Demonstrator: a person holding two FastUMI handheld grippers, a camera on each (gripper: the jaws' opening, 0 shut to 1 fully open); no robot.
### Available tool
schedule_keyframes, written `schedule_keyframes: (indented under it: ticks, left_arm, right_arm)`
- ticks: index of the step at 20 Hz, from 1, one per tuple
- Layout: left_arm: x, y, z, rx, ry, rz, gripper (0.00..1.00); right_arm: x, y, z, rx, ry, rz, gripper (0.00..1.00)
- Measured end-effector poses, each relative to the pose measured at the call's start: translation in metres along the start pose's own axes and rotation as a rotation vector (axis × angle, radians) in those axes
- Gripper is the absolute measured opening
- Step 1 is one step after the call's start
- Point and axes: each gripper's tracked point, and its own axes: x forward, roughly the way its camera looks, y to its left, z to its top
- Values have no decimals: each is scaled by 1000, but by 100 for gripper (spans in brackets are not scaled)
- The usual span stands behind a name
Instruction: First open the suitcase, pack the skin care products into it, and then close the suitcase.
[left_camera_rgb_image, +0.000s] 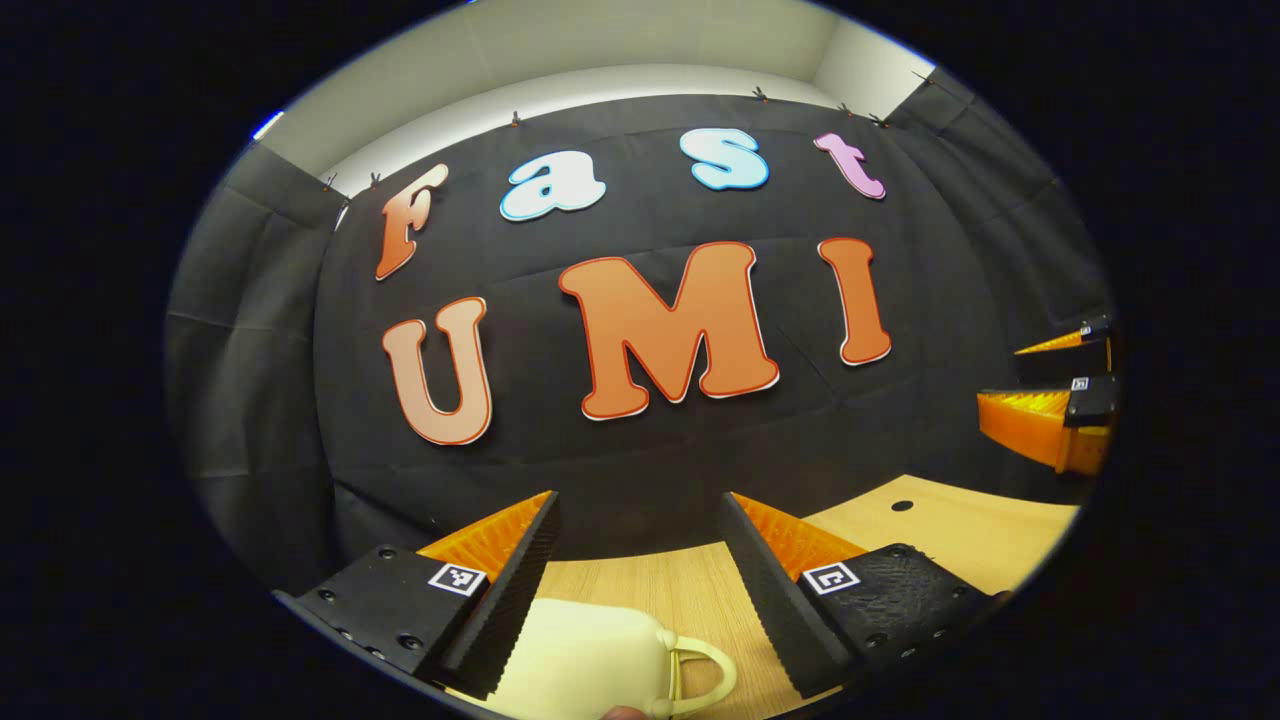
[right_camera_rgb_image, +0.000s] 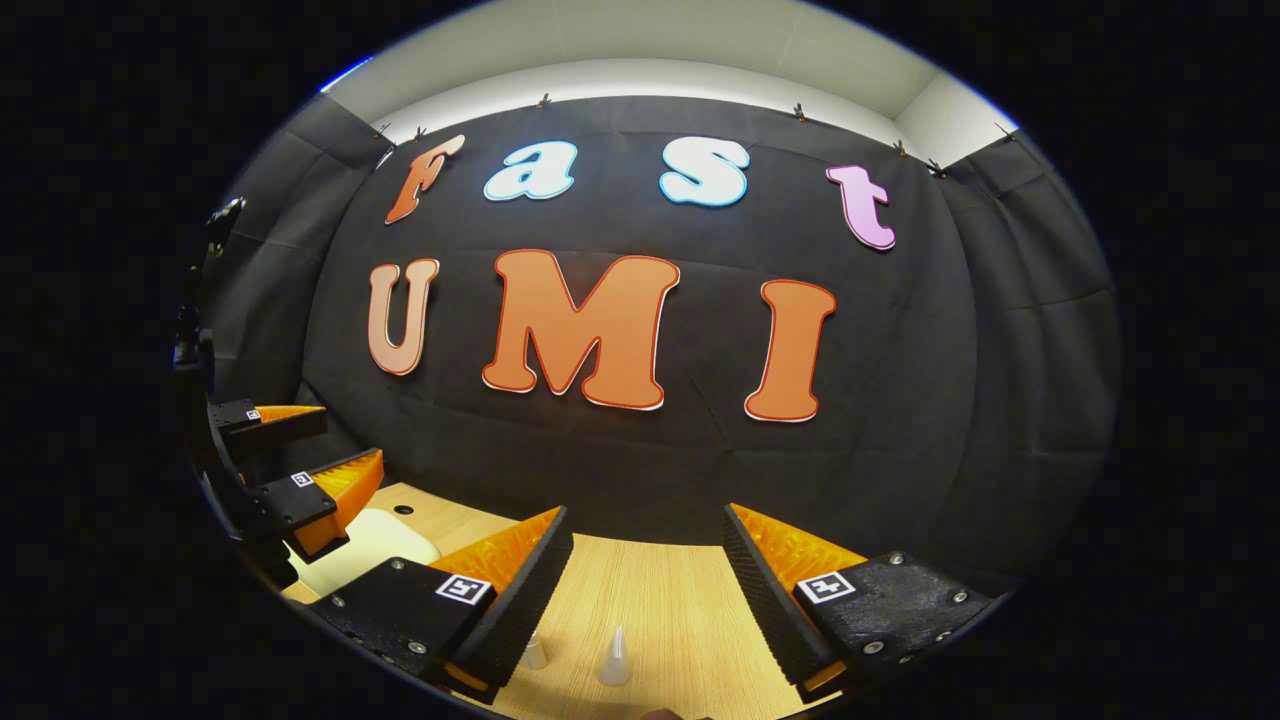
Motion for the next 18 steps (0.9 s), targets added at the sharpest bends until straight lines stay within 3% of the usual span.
schedule_keyframes:
  ticks: [10, 18]
  left_arm:
    - [-3, -5, -43, 194, 143, -119, 99]
    - [-4, 0, -77, 331, 246, -192, 99]
  right_arm:
    - [5, -25, -5, 0, 14, -53, 92]
    - [6, -44, -9, -5, 24, -102, 95]
